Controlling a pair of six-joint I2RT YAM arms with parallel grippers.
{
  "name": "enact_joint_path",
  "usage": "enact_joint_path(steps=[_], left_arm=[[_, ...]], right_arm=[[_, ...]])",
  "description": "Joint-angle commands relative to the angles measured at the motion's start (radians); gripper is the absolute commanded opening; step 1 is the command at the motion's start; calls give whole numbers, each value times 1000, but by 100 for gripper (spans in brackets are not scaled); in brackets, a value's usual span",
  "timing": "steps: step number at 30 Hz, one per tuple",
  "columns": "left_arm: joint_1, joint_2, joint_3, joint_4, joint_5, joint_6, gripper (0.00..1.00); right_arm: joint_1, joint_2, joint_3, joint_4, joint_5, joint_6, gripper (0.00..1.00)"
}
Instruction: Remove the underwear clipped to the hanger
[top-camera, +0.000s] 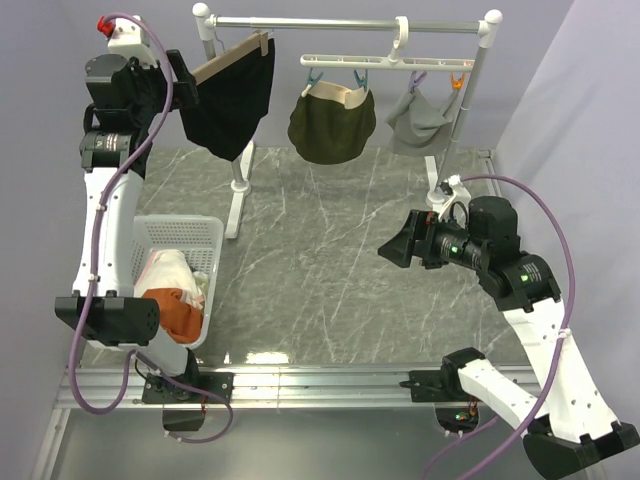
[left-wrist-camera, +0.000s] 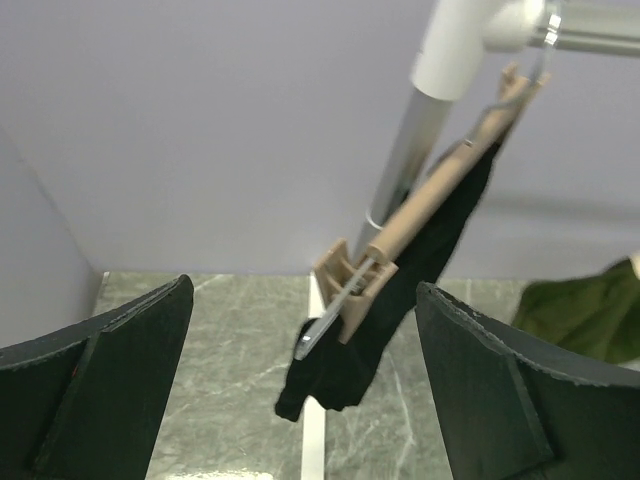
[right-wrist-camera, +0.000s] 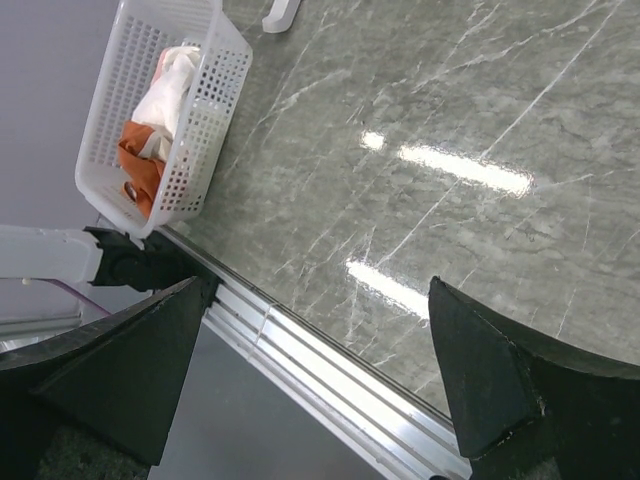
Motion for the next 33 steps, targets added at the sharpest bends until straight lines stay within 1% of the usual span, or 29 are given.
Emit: enact_joint_path(steps=[1, 8, 11, 12, 15, 18, 24, 29, 33], left_arm=[[25, -24, 61, 6, 114, 3, 100], [76, -56, 18, 41, 280, -33, 100], [105, -35, 12, 51, 341, -70, 99], [122, -26, 10, 58, 393, -105, 99], [147, -15, 6, 100, 484, -165, 99], [147, -15, 1, 120, 524, -181, 100], [145, -7, -11, 93, 496, -159, 99], [144, 14, 9, 68, 394, -130, 99], [131, 34, 27, 73, 403, -124, 100]], right_arm=[[4, -26, -10, 0, -6, -4, 100], [6, -49, -17, 2, -13, 7, 100], [4, -63, -27, -8, -10, 7, 100], [4, -67, -31, -12, -7, 5, 100], [4, -84, -37, -17, 2, 2, 100], [4, -92, -45, -24, 10, -4, 100], [4, -81, -47, -17, -4, -7, 100], [4, -60, -19, -35, -6, -24, 100], [4, -57, -5, -41, -4, -29, 100]])
